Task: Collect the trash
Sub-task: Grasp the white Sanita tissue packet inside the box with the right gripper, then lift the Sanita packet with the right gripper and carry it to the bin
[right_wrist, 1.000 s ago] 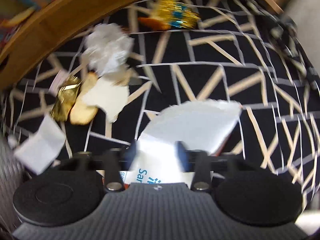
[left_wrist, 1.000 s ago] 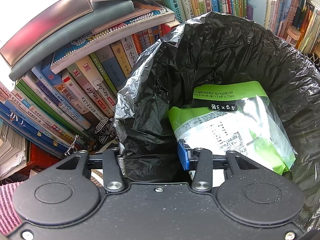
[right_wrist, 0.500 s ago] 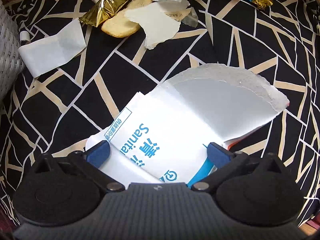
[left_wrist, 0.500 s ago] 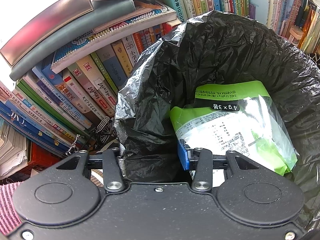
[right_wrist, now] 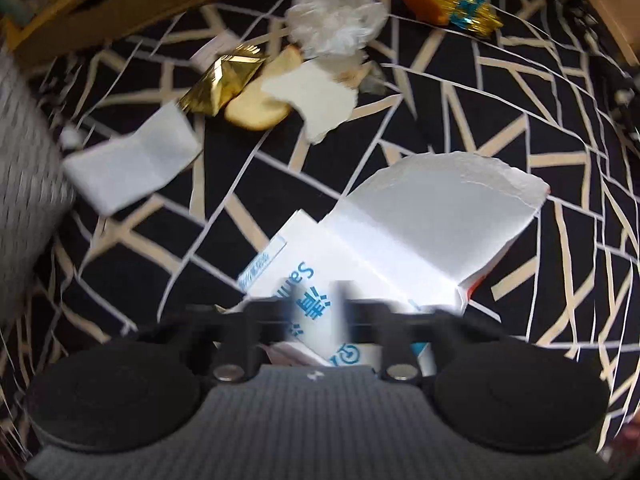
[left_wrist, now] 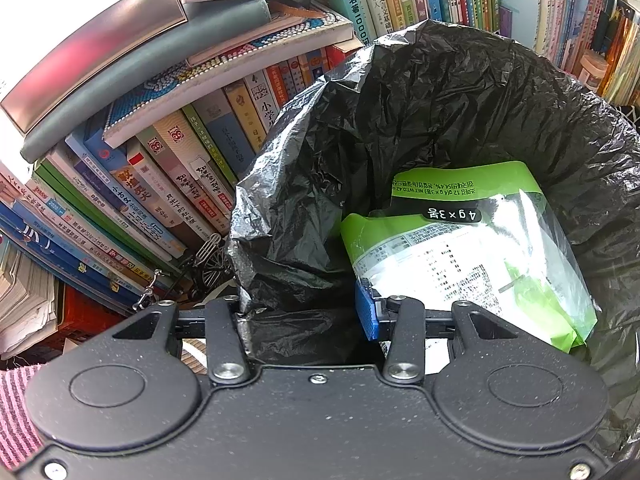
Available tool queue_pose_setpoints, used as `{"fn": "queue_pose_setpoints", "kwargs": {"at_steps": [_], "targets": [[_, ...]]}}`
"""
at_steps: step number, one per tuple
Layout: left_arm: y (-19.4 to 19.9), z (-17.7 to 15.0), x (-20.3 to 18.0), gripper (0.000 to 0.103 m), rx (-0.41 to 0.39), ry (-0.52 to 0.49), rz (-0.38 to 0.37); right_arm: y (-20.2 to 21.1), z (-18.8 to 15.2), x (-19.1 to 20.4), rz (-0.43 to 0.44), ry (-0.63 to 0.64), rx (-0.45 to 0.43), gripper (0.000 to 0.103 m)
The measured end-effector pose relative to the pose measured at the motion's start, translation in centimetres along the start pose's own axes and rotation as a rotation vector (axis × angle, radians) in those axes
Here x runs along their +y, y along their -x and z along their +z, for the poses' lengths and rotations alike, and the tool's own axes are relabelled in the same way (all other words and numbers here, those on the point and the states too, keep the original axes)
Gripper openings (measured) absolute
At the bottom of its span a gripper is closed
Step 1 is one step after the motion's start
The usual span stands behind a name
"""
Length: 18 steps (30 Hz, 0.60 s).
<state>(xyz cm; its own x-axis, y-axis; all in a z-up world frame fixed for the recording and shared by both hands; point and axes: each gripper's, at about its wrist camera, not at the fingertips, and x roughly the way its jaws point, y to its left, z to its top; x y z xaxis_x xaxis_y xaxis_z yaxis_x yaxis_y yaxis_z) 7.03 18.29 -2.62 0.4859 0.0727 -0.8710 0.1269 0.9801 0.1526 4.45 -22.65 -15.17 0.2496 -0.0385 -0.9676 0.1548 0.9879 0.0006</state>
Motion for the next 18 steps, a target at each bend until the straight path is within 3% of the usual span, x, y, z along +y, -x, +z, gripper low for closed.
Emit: {"fn": "queue_pose_setpoints", "kwargs": {"at_steps": [2, 3, 5, 6, 7, 13, 18], "targets": [[0.0, 0.0, 0.0, 0.041, 0.0, -0.001, -0.003, -0.4, 0.2, 0.0, -0.005, -0.003, 0.01, 0.004], [0.0, 0.0, 0.1, 0.041, 0.0, -0.001, -0.005, -0.3, 0.1, 0.3, -0.012, 0.037, 0.006, 0.015], [0.0, 0.0, 0.2, 0.041, 0.0, 0.0, -0.005, -0.1, 0.0, 1.3, -0.048, 0.146, 0.001, 0.039], [0.0, 0.0, 0.2, 0.041, 0.0, -0.001, -0.004, -0.1, 0.0, 1.9, -0.057, 0.206, 0.006, 0.067], [0.0, 0.0, 0.2, 0.041, -0.001, -0.002, -0.006, -0.1, -0.3, 2.3, -0.062, 0.254, -0.005, 0.088], [0.0, 0.0, 0.2, 0.041, -0.002, -0.004, -0.005, -1.9, -0.6, 4.0, -0.064, 0.427, -0.021, 0.102], [0.0, 0.0, 0.2, 0.041, -0.002, -0.003, -0.006, -2.7, 0.1, 1.8, 0.037, 0.33, -0.033, 0.099]]}}
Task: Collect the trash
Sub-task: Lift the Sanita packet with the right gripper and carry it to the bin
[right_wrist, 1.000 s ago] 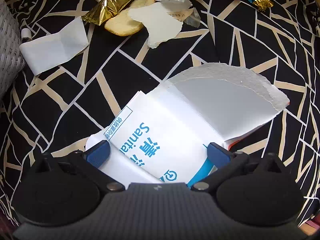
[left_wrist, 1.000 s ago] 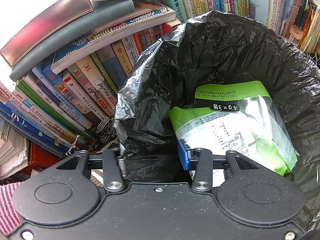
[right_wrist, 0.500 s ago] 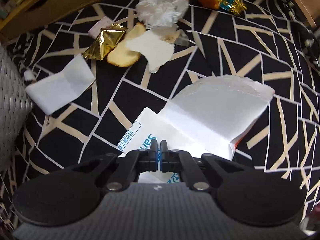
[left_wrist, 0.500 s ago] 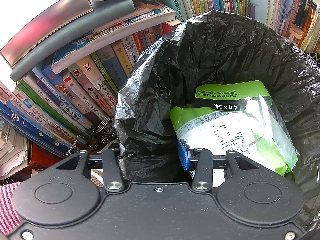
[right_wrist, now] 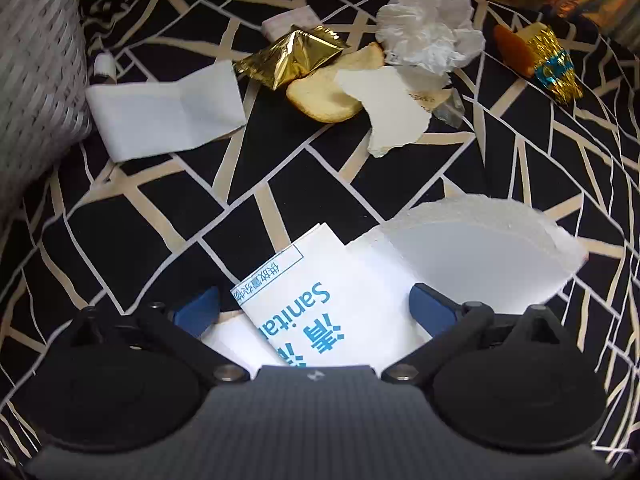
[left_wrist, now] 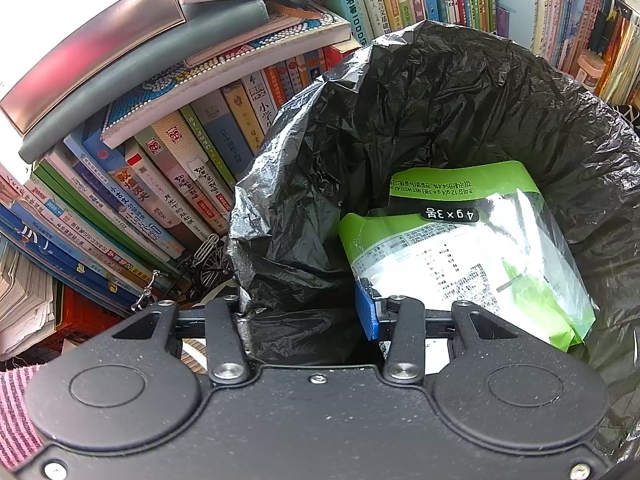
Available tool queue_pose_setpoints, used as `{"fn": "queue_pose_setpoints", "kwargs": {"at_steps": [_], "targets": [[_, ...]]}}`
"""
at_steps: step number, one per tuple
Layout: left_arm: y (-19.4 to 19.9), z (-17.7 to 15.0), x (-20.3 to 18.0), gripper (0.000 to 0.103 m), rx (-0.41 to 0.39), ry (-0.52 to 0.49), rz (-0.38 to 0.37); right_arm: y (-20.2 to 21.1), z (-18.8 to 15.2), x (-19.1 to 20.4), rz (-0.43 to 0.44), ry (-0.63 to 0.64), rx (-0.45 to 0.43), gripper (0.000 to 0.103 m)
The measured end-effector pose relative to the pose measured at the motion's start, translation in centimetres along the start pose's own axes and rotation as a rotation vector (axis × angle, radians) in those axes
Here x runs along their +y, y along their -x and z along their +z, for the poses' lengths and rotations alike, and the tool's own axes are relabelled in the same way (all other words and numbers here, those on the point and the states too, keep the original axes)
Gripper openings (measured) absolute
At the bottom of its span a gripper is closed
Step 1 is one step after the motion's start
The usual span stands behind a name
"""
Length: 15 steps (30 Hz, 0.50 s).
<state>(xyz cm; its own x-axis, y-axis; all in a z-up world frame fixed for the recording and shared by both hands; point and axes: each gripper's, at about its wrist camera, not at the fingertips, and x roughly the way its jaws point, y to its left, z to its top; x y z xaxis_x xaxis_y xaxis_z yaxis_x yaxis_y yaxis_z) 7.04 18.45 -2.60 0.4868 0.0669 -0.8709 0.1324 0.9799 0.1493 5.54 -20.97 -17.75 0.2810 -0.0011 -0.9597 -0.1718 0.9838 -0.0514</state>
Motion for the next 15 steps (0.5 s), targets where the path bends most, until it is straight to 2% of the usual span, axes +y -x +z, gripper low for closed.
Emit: {"fn": "queue_pose_setpoints", "kwargs": {"at_steps": [2, 3, 4, 5, 6, 11, 15], "targets": [[0.0, 0.0, 0.0, 0.041, -0.001, -0.001, 0.001, 0.4, -0.1, 0.1, -0.004, -0.02, -0.011, 0.093], [0.0, 0.0, 0.0, 0.041, -0.001, -0.002, 0.001, 0.8, -0.2, 0.1, -0.006, -0.026, -0.024, 0.082], [0.0, 0.0, 0.0, 0.041, -0.001, -0.002, -0.001, 1.3, -0.1, 0.2, -0.012, -0.04, -0.04, 0.065], [0.0, 0.0, 0.0, 0.041, -0.002, -0.002, -0.002, 1.9, 0.0, 0.3, -0.029, -0.061, -0.056, 0.057], [0.0, -0.1, 0.0, 0.041, -0.002, -0.002, -0.003, 2.1, 0.5, -0.2, -0.041, -0.083, -0.06, 0.043], [0.0, -0.1, 0.1, 0.041, -0.001, 0.001, -0.005, 2.2, 0.9, -1.9, -0.076, -0.165, -0.07, 0.034], [0.1, -0.1, 0.1, 0.041, -0.002, 0.001, -0.007, 3.3, 1.3, -3.3, -0.106, -0.266, -0.12, 0.028]]}}
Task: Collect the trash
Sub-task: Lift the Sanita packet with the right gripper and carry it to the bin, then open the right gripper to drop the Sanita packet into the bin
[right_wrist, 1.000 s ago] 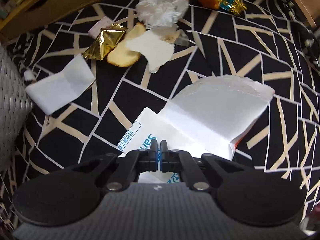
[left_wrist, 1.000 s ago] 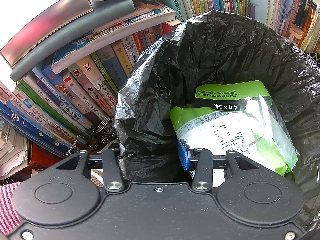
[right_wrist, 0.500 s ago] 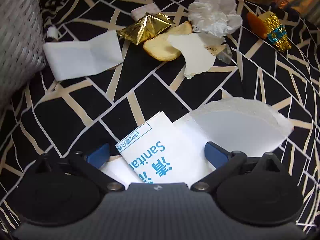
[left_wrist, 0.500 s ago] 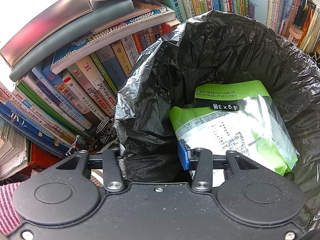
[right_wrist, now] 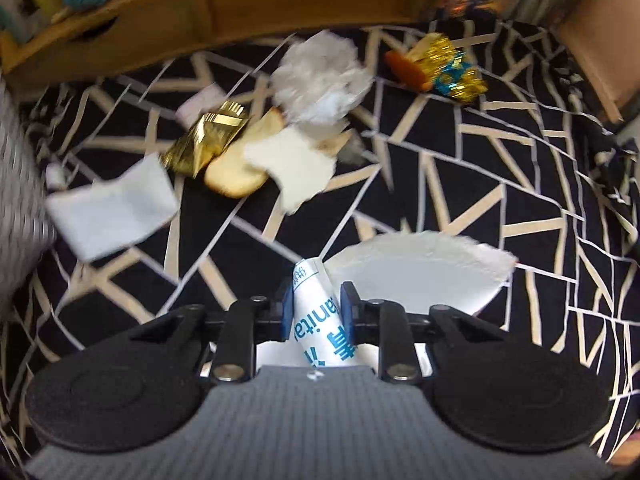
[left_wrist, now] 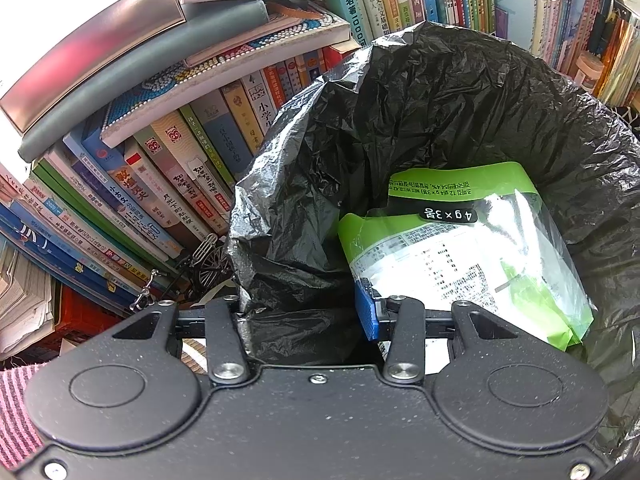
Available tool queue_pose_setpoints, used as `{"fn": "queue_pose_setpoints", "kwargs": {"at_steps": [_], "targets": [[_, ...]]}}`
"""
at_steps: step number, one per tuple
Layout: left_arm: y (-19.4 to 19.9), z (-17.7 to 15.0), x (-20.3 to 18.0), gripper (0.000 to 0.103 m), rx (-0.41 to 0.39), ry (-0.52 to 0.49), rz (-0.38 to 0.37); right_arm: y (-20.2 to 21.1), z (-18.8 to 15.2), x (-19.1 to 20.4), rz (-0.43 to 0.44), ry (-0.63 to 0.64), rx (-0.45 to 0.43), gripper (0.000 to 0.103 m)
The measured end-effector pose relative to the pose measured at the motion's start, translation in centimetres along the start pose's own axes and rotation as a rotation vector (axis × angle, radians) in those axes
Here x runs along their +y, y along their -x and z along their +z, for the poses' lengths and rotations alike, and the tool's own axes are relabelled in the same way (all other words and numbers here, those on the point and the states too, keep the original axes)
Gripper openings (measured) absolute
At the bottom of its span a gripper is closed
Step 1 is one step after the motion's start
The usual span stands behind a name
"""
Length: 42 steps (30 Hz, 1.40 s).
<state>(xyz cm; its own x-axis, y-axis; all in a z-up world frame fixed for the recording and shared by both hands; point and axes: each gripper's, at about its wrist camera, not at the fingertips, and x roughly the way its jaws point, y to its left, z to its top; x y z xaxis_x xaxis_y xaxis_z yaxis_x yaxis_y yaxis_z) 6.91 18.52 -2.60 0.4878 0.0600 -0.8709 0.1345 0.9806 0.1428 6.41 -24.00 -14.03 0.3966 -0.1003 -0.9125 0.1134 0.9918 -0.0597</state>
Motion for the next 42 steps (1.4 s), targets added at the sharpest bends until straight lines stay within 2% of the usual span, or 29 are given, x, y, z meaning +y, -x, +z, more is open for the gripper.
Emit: {"fn": "queue_pose_setpoints", "kwargs": {"at_steps": [5, 10, 22, 30, 33, 37, 42], "targets": [[0.0, 0.0, 0.0, 0.041, 0.0, 0.001, -0.001, 3.4, 1.5, -1.6, 0.057, -0.161, -0.098, 0.026], [0.0, 0.0, 0.0, 0.041, 0.0, 0.001, 0.0, 6.7, 2.8, -1.3, 0.131, -0.233, -0.205, 0.026], [0.0, 0.0, 0.0, 0.041, -0.001, 0.0, -0.001, 13.9, 4.3, 3.4, 0.284, -0.177, -0.412, 0.026], [0.2, 0.0, -0.1, 0.041, -0.004, -0.002, -0.005, 19.5, 4.6, 4.9, 0.41, -0.173, -0.559, 0.026], [0.3, -0.1, -0.2, 0.041, -0.006, -0.003, -0.006, 22.1, 4.6, 5.5, 0.479, -0.162, -0.621, 0.025], [0.4, -0.2, -0.2, 0.041, -0.008, -0.004, -0.008, 25.1, 4.8, 6.8, 0.613, -0.134, -0.677, 0.026], [0.6, -0.2, -0.3, 0.041, -0.01, -0.004, -0.012, 26.3, 5.5, 9.7, 0.751, -0.071, -0.666, 0.026]]}}
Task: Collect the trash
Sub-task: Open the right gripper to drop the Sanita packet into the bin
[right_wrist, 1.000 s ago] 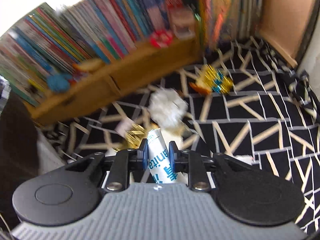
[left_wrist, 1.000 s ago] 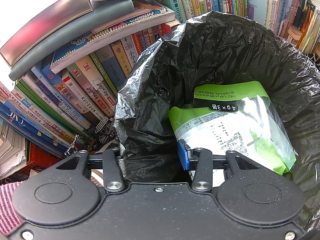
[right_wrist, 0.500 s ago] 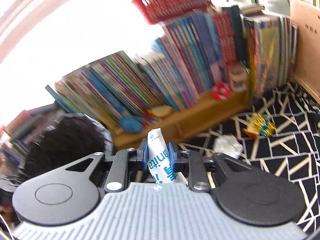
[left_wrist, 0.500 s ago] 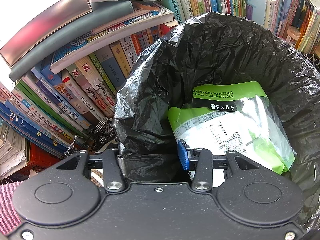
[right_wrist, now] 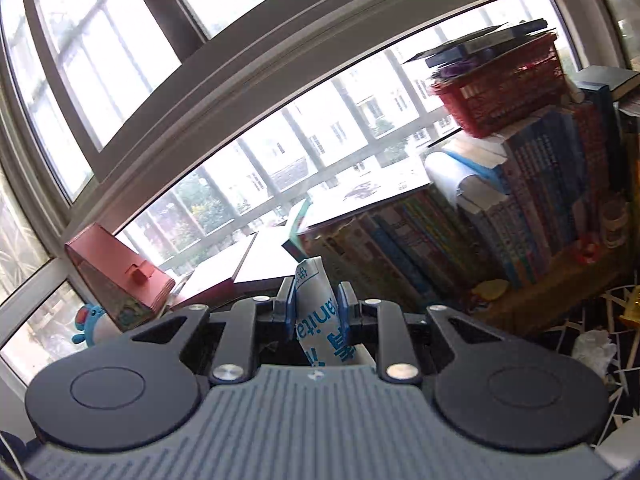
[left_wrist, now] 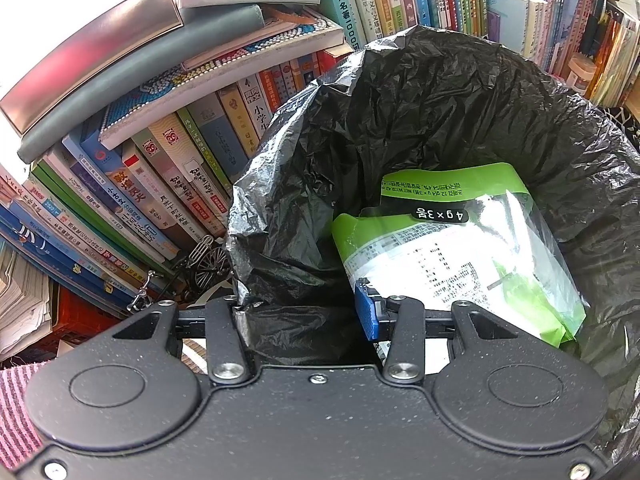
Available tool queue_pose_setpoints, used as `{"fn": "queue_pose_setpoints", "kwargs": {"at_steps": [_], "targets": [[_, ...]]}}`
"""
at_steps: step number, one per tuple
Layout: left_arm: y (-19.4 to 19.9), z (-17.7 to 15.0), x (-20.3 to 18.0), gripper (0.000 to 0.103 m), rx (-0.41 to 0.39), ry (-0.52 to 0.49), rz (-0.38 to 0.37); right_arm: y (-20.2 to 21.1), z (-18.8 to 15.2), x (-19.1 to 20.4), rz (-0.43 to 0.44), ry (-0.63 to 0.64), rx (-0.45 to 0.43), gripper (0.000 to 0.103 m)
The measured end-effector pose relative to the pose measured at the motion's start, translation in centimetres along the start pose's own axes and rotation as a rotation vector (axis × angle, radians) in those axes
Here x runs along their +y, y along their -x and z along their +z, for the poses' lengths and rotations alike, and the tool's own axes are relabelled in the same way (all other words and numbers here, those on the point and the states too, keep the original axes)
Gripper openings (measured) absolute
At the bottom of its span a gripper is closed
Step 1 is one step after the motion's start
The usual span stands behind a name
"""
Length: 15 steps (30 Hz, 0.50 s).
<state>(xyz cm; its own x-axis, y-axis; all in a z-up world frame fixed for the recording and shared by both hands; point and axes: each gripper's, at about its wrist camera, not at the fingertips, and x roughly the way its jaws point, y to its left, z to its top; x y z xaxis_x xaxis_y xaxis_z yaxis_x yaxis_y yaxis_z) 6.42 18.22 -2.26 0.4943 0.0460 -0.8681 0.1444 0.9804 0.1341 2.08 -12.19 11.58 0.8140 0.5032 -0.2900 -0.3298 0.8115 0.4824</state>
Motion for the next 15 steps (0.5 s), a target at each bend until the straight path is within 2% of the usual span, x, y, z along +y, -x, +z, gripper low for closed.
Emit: {"fn": "queue_pose_setpoints", "kwargs": {"at_steps": [5, 7, 10, 15], "targets": [[0.1, 0.0, 0.0, 0.041, 0.0, 0.001, -0.003, -2.5, -1.0, 1.2, 0.038, 0.017, 0.046, 0.032], [0.1, 0.0, 0.1, 0.041, 0.0, 0.002, -0.003, -3.4, -1.5, 1.2, 0.031, 0.011, 0.063, 0.05], [0.1, 0.0, 0.1, 0.041, 0.0, 0.002, -0.004, -4.1, -2.2, 0.8, 0.027, 0.004, 0.082, 0.068], [0.1, 0.0, 0.1, 0.041, 0.0, 0.003, -0.002, -4.1, -3.0, 0.2, -0.016, 0.025, 0.096, 0.079]]}}
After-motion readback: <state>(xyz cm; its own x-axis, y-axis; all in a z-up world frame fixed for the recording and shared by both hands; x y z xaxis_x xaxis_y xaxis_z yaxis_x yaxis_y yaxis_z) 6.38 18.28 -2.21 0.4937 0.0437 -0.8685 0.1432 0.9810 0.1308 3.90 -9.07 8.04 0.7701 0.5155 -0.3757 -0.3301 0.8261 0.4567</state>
